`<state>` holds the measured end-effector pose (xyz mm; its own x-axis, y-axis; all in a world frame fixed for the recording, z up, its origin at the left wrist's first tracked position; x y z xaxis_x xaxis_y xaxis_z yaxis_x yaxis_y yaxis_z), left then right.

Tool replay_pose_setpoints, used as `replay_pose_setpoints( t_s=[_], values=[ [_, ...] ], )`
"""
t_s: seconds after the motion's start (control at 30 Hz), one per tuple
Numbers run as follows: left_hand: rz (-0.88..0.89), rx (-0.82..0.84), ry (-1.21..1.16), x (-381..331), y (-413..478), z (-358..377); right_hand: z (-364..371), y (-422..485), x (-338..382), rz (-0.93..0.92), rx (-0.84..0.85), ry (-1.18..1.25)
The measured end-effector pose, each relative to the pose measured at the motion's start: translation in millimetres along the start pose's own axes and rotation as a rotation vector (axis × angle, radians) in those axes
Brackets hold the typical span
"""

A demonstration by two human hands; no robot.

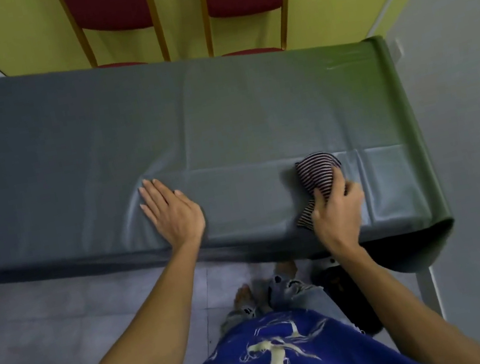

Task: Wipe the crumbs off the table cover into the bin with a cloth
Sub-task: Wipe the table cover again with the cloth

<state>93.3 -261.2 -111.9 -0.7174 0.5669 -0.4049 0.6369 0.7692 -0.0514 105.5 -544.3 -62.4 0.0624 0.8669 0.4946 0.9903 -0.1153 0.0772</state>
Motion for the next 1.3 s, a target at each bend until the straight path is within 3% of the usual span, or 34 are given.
replay_pose_setpoints(
  t_s=[0.13,0.23,0.3,0.43,0.6,0.67,0.83,0.97,1.13,1.3],
  values=[
    [0.051,0.078,-0.033,8,5,-8,16,-42,70,-0.244,0.046,0.098],
    [0.169,0.079,0.023,24,3,-13,41,-85,115,-0.494,0.194,0.036],
    [0.199,0.083,0.034,29,3,-13,49,-96,112,-0.552,0.286,-0.013],
    [0.211,0.073,0.013,31,4,-11,34,-79,52,-0.442,0.247,-0.115],
    [0.191,0.108,0.012,29,4,-13,-8,-58,-8,0.027,0.037,-0.077],
    [0.203,0.101,-0.011,16,-7,-16,-12,-61,-1,0.02,-0.008,-0.076],
    [0.557,0.211,0.007,-22,-74,-1,16,-70,60,-0.235,0.052,-0.036],
    [0.568,0.268,0.121,-5,-75,10,16,-69,47,-0.324,0.113,-0.116],
    [0.6,0.283,0.189,-5,-72,8,-23,-44,-46,-0.121,0.042,-0.227],
    [0.58,0.334,0.2,-12,-74,0,-57,-24,-75,0.173,-0.073,-0.086]
  ],
)
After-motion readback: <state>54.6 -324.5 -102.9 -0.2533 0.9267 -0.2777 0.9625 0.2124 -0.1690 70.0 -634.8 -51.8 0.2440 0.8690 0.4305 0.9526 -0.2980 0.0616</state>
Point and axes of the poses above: each hand's wrist, its own y-axis towards the middle knuckle, its own z-axis out of the palm, x = y × z, the point moved 1 cm from there along y, towards the middle knuckle, and after that the axes turned 7 degrees about -z, right-handed, at the moved point
